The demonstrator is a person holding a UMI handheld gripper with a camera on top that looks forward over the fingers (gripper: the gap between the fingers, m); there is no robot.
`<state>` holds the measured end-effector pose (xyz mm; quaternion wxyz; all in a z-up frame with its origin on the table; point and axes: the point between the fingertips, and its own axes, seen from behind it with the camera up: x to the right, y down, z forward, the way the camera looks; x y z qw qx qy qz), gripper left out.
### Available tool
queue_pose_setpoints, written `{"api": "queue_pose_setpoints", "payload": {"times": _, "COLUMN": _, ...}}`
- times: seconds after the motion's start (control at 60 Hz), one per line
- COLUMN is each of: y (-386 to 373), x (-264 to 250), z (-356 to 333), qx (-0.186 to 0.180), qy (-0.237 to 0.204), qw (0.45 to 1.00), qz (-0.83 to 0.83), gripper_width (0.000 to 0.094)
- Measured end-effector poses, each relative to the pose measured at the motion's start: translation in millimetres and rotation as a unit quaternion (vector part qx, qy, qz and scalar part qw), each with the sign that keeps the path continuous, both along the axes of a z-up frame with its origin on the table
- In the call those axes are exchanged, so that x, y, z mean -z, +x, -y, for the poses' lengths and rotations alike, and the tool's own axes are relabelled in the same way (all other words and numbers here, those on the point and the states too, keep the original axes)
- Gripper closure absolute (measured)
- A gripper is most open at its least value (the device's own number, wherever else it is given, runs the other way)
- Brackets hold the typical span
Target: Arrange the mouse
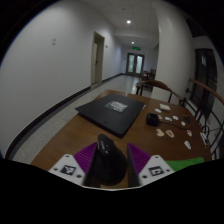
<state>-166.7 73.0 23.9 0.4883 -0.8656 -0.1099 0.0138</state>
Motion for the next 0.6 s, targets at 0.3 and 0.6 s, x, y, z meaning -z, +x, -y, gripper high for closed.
{"api": "queue_pose_setpoints", "payload": {"times": 0.3, "y": 4.9, "x": 18.2, "z": -24.2, "qx": 0.002, "qy": 0.011, "qw": 0.999, "qz": -0.05, "gripper_width": 0.0585}}
{"api": "queue_pose_setpoints", "payload": {"times": 0.6, "y": 33.6, "x": -94.4, "z": 22.7, "qx": -0.021, "qy": 0.11, "qw": 0.993, "qz": -0.037, "gripper_width": 0.0699}}
